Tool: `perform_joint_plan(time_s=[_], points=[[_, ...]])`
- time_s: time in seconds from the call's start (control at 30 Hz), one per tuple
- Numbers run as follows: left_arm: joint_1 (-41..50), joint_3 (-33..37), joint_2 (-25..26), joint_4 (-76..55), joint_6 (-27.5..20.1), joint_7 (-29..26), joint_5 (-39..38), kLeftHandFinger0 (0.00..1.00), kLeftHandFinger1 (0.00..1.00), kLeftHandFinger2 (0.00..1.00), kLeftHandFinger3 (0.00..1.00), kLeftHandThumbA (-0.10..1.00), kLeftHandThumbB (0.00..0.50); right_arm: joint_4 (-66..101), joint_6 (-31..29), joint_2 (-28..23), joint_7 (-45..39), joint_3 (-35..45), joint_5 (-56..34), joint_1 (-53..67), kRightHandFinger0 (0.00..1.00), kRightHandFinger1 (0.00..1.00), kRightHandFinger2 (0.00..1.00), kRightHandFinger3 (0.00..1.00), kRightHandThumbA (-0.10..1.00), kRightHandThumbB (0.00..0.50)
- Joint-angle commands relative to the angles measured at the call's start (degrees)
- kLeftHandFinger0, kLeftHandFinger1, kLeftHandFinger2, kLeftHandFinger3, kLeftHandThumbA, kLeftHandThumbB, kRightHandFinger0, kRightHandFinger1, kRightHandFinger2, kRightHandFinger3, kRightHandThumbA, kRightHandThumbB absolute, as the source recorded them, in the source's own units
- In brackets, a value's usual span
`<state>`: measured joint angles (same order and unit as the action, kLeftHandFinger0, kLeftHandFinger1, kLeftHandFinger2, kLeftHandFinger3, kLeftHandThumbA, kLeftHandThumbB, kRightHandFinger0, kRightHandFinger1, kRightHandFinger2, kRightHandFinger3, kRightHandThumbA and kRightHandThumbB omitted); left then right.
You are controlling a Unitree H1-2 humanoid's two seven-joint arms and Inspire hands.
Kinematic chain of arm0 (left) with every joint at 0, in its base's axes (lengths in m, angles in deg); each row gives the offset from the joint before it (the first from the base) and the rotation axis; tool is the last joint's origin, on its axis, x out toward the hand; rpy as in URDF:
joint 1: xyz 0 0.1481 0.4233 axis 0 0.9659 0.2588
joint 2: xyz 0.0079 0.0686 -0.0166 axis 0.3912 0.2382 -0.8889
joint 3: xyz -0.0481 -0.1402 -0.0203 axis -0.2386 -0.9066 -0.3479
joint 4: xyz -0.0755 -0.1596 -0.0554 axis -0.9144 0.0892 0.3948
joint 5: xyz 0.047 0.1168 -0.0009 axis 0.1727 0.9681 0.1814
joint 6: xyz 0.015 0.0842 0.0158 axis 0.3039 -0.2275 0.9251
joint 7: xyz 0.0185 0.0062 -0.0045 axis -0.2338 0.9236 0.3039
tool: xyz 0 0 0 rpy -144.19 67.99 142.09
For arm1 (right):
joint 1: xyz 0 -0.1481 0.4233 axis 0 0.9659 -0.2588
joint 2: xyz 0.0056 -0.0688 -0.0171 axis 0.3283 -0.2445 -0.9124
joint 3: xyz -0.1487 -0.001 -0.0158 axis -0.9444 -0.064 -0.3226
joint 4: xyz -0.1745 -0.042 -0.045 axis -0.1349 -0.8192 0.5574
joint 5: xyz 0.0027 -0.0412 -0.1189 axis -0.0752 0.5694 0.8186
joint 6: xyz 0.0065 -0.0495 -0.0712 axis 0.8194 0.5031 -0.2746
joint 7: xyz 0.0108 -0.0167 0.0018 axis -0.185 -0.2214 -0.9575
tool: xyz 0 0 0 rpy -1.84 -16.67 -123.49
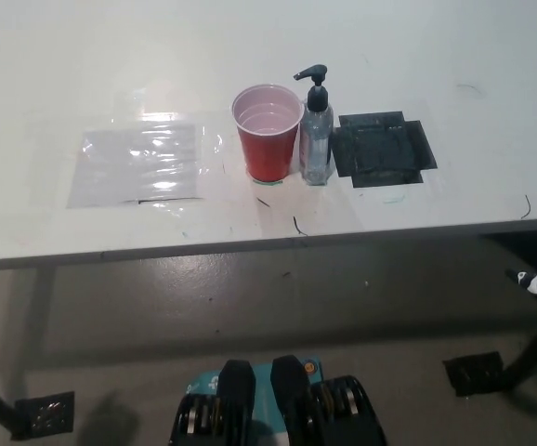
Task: The robot uses its right hand to press the hand soap kept in the middle of the table to get liquid hand soap out
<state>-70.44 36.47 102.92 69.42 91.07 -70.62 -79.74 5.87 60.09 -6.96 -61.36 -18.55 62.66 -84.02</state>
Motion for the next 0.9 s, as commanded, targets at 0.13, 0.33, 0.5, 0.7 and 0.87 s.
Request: perform_joint_plan(time_s=[0.13,0.33,0.5,0.7,0.87], points=[[-1.2,-2.3,0.3,-1.2,1.2,3.2,3.1,1.00,1.00,1.00,0.90,1.00,0.113,5.4,-0.3,-6.6,-1.9,2.0,1.9,-10.4,1.00,1.00,1.00,1.00,1.00,0.260],[-2.2,-3.3,-0.3,-1.1,1.2,4.7,4.7,1.00,1.00,1.00,0.89,1.00,0.130,6.9,2.4,-8.6,-5.3,-0.2,2.1,-22.4,1.00,1.00,1.00,1.00,1.00,0.345],[-2.3,-3.7,-0.6,-1.4,1.2,6.0,6.0,1.00,1.00,1.00,0.90,1.00,0.110,3.6,2.7,-7.8,-8.1,-4.7,3.9,-30.9,1.00,1.00,1.00,1.00,1.00,0.406],[-2.8,-4.5,-1.5,-1.3,1.2,7.7,7.4,1.00,1.00,1.00,0.90,1.00,0.106,-1.9,-0.2,-6.6,-9.9,-10.3,5.5,-38.0,1.00,1.00,1.00,1.00,1.00,0.487],[-3.3,-5.8,-2.5,-1.4,1.2,9.5,8.3,1.00,1.00,1.00,0.91,1.00,0.096,-2.1,1.4,-5.9,-12.3,-14.5,8.3,-40.7,1.00,1.00,1.00,1.00,1.00,0.500]])
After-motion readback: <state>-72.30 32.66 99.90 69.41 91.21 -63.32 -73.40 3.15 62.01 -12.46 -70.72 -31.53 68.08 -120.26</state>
